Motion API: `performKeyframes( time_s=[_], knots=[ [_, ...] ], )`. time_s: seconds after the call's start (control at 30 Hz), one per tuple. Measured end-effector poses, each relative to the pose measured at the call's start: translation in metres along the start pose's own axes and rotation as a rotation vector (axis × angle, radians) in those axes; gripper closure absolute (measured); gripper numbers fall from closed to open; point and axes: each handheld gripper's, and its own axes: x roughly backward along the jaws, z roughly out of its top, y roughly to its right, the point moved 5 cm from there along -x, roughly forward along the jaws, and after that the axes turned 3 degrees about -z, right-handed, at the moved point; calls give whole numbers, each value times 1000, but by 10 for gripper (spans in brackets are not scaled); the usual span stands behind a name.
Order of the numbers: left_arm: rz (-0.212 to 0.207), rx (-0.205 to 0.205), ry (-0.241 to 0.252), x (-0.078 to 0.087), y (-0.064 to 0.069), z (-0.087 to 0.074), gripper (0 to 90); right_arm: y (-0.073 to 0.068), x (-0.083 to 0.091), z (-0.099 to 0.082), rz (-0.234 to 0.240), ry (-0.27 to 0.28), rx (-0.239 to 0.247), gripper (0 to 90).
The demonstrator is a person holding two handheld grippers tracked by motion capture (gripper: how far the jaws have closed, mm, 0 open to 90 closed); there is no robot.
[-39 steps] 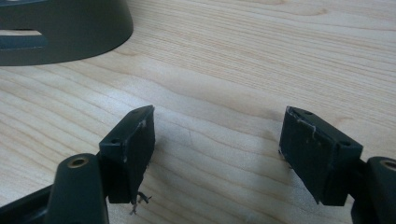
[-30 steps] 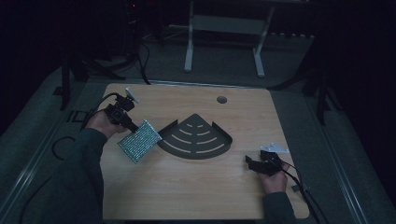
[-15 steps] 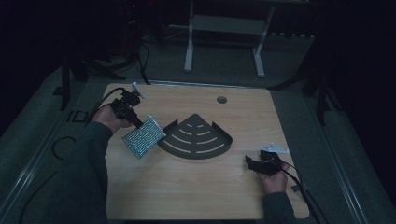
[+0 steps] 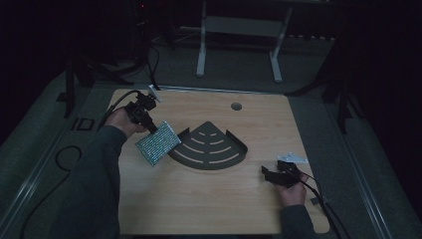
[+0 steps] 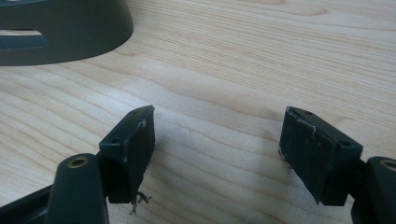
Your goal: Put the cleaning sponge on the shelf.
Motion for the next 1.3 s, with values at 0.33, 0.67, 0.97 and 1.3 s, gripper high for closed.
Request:
performKeyframes(
  time_s=[0.33, 0.67, 0.97, 1.3],
  knots=[
    [7, -17, -16, -2, 1, 9, 900, 0, 0, 0, 1, 0, -1, 261],
    [-5, -22, -2, -2, 3, 20, 900, 0, 0, 0, 1, 1, -3, 262],
    [4, -43, 12, -2, 6, 32, 900, 0, 0, 0, 0, 1, -2, 261],
    [12, -43, 11, -7, 8, 40, 900, 0, 0, 0, 1, 0, -2, 260]
  ],
)
